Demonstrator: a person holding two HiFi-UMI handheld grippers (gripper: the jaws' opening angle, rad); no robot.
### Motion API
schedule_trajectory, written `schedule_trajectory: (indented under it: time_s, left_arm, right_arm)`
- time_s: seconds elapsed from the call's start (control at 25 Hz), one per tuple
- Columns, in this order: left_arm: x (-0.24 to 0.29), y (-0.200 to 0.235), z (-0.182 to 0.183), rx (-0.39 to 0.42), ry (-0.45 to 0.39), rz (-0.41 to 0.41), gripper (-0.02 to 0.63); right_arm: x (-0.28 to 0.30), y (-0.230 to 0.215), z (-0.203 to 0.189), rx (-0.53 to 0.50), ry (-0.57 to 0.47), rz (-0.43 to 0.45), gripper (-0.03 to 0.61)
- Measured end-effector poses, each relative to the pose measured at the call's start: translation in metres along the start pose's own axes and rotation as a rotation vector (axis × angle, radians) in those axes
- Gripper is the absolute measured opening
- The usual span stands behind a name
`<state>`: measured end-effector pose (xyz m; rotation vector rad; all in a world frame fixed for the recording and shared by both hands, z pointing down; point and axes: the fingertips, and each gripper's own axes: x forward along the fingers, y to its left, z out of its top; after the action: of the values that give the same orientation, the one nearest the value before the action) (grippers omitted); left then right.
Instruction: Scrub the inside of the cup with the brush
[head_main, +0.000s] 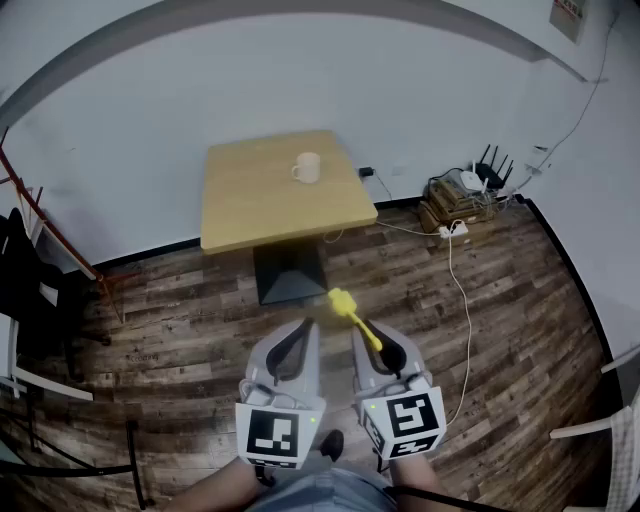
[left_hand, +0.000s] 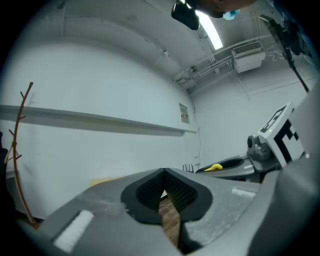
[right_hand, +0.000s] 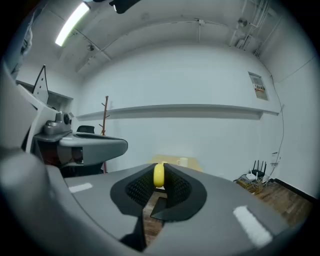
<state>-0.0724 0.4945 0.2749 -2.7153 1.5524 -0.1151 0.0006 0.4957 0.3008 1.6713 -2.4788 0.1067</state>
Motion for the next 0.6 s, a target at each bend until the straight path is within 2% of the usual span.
schedule_trajectory:
  time_s: [0.6]
  left_arm:
    - [0.027, -0.041, -0.004, 0.005, 0.025, -0.01, 0.02]
  right_arm:
    - [-0.019, -0.047, -0.015, 0.058, -0.006, -0.005, 0.04]
